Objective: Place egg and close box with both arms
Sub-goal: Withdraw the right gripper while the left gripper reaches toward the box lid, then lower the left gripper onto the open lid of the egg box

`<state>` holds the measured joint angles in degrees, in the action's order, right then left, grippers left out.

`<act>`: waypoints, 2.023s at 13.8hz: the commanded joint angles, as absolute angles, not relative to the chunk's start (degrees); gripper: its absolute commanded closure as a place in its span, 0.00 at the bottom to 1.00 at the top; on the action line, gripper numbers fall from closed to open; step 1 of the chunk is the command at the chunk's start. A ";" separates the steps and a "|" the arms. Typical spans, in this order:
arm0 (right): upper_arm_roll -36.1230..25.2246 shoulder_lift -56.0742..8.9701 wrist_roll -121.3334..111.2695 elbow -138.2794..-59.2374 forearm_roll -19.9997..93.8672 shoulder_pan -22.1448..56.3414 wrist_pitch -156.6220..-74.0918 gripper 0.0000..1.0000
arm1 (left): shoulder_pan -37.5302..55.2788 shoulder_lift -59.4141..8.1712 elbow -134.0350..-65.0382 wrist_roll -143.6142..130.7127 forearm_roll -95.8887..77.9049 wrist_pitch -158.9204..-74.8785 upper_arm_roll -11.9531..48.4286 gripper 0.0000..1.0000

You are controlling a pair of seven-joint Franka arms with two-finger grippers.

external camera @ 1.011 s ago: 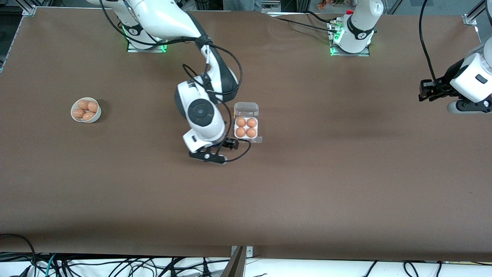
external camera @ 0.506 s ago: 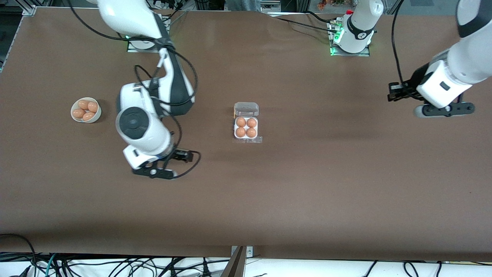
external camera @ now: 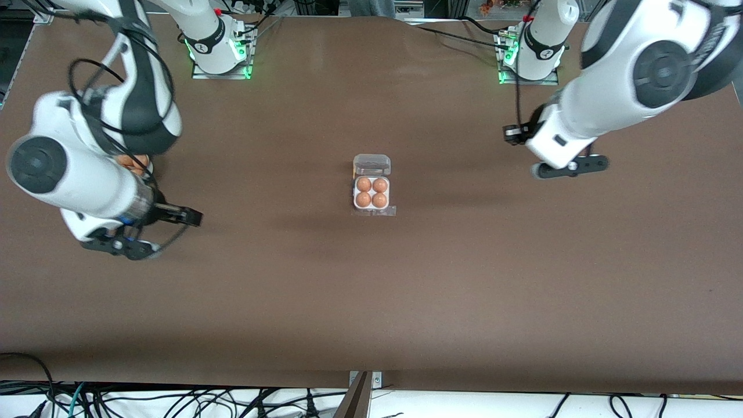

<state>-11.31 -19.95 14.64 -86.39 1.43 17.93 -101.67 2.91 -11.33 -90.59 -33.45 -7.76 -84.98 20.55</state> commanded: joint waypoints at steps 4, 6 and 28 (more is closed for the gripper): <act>-3.60 -3.53 12.22 -94.22 -0.44 6.34 -95.91 0.00 | 11.94 -18.62 -89.30 -40.51 -13.26 -84.64 21.00 0.91; -3.60 0.51 12.13 -94.13 -0.35 4.23 -92.22 0.00 | 13.17 -20.82 -89.30 -40.69 -16.33 -84.73 21.01 0.96; -3.08 0.35 7.91 -93.25 -0.09 3.16 -89.65 0.00 | 27.77 -42.10 -81.91 -50.10 -18.37 -100.10 20.48 1.00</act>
<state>-3.35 0.27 8.84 -93.71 0.23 3.73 -89.48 26.85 -41.38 -83.70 -49.21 -17.34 -99.08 21.17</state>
